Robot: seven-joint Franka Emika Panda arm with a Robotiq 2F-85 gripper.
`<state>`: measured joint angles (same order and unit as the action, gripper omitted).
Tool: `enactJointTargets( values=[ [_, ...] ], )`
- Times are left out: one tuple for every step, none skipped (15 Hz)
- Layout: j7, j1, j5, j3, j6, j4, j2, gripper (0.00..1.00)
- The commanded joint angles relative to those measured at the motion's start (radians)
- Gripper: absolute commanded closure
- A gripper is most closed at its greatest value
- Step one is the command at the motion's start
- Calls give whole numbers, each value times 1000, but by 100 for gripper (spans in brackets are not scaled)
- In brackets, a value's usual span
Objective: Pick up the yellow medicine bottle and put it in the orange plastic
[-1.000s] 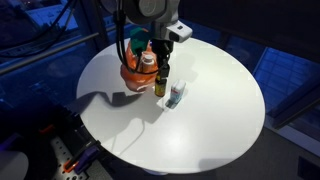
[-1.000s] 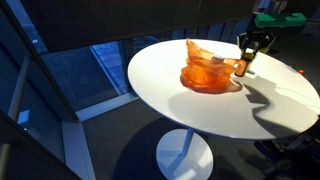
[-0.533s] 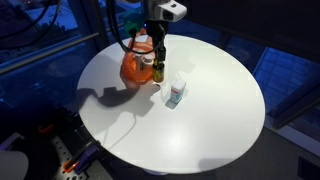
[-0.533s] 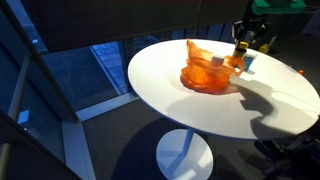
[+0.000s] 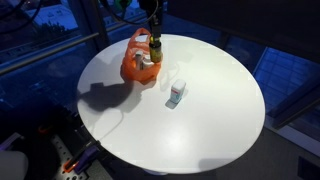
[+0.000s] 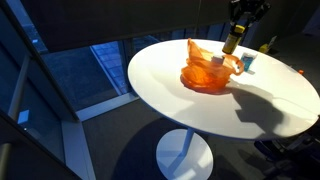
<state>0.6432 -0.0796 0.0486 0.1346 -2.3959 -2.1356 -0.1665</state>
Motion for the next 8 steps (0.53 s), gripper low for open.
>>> enactJointTargets(
  values=[
    [35, 4, 11, -39, 39, 32, 23, 80],
    [36, 1, 9, -51, 39, 39, 20, 80],
    [36, -2, 8, -61, 39, 46, 15, 80],
    [35, -4, 5, -72, 39, 51, 11, 80],
    [35, -8, 3, -84, 34, 55, 5, 80],
    [37, -12, 3, -94, 31, 59, -2, 80],
    [35, -16, 1, -103, 27, 62, -8, 80],
    [34, -19, -2, -111, 26, 65, -14, 80]
  ],
)
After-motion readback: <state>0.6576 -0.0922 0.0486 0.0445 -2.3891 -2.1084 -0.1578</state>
